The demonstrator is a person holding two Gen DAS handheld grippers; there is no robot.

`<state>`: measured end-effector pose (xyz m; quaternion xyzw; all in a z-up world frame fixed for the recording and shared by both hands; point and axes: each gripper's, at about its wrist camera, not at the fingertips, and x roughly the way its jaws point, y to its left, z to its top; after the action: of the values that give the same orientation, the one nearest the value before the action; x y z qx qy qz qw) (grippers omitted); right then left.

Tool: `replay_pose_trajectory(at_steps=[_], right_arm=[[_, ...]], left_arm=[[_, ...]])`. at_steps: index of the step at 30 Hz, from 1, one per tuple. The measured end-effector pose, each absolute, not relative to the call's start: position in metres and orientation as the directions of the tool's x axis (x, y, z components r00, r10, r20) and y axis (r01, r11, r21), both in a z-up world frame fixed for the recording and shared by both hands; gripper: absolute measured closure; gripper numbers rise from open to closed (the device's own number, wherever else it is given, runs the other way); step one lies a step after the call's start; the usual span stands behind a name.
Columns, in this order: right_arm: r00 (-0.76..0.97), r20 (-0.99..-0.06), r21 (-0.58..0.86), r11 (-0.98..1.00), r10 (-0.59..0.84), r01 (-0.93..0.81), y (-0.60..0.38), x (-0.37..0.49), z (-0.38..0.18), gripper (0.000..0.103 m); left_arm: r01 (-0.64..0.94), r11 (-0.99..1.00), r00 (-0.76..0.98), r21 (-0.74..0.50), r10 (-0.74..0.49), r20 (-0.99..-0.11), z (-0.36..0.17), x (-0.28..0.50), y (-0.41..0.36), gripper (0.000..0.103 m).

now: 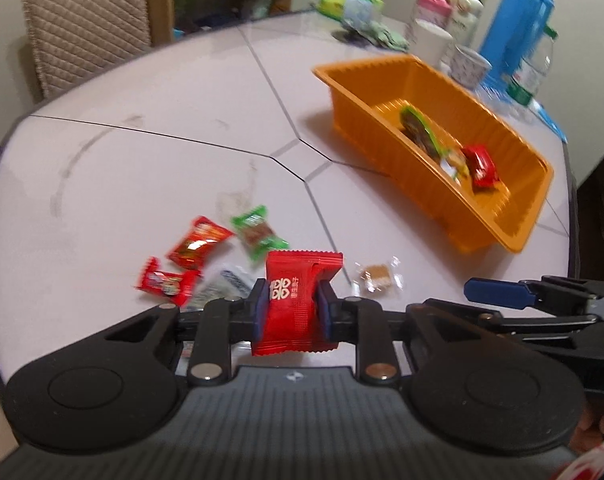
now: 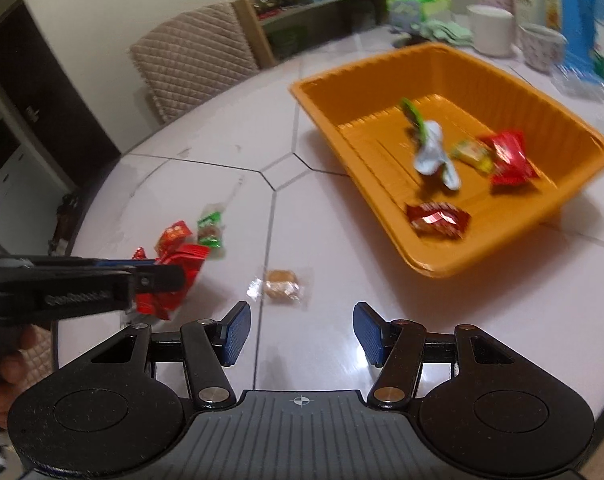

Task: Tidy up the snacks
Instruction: 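Lower the right gripper onto the clear wrapped brown candy and close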

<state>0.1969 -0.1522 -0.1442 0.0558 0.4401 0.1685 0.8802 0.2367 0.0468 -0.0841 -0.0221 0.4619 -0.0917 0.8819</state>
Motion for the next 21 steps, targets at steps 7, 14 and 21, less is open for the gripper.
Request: replay_pose_trajectory(at_steps=[7,14,21], right_arm=[[0.553,-0.738,0.19,0.906,0.386,-0.378,-0.126,0.215,-0.15,0.045],[0.531,-0.741,0.114,0.857,0.41,-0.503,-0.107,0.231,-0.166,0.045],[0.503,-0.771,0.059,0.831,0.39,-0.553,-0.097,0.239,-0.182,0.045]], left_arm=[[0.046,0.992,0.594,-0.122,-0.125,-0.794,-0.072,0.231,0.074,0.08],[-0.017,0.993,0.6,-0.12,-0.086,-0.795,-0.069,0.223,0.092,0.08],[-0.063,0.991,0.602,-0.12,-0.058,-0.796,-0.069,0.216,0.104,0.08]])
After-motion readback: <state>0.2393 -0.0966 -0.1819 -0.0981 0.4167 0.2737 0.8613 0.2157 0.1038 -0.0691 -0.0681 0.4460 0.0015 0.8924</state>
